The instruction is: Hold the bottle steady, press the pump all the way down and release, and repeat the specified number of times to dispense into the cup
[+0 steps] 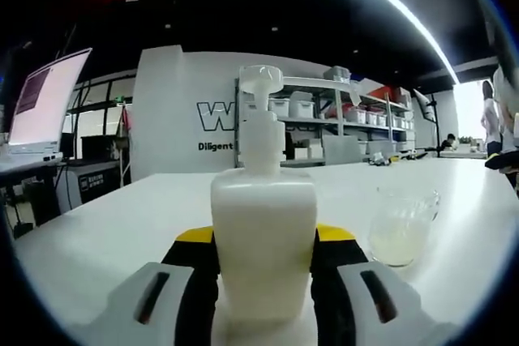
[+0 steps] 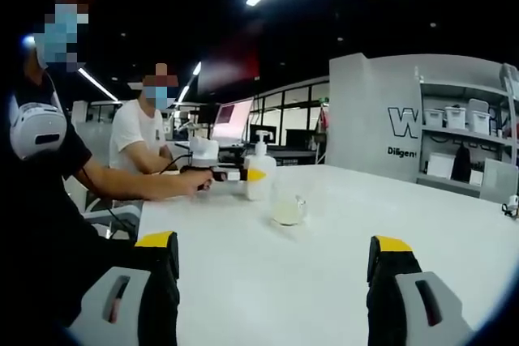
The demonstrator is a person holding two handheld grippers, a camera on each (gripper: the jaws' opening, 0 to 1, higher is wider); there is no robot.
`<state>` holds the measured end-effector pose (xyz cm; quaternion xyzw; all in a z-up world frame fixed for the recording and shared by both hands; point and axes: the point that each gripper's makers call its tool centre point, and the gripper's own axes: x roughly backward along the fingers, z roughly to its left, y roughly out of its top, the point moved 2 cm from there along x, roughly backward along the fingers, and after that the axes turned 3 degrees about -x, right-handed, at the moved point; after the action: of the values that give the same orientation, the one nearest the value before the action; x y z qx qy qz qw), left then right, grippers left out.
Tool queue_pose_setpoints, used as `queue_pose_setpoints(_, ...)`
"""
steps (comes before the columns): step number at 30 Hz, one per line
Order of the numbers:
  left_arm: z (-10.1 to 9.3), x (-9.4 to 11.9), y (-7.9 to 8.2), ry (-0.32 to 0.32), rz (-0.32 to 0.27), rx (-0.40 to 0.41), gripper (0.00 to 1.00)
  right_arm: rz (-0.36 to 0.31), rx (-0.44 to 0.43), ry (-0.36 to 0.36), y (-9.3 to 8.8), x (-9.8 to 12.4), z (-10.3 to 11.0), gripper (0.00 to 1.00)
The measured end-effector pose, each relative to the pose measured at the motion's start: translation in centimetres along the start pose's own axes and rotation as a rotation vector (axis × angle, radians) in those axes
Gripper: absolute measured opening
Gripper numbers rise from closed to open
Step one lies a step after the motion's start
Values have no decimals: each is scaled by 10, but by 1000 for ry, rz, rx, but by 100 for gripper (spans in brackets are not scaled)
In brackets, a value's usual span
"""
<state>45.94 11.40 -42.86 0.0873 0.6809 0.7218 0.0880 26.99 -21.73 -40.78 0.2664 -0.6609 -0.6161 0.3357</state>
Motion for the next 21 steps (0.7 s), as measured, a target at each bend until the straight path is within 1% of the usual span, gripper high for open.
queue_pose_setpoints(11,-8,-5,0,-14,-4,-1,42,5,-6,14,-1,-4,11,98)
queue_pose_setpoints(14,-11,-7,0,-18,-5,-2,42,12,4,12,1,-5,13,98)
queue_pose_setpoints(21,-17,-11,0,-25,-6,-3,42,2,7,20,7,-5,19,98)
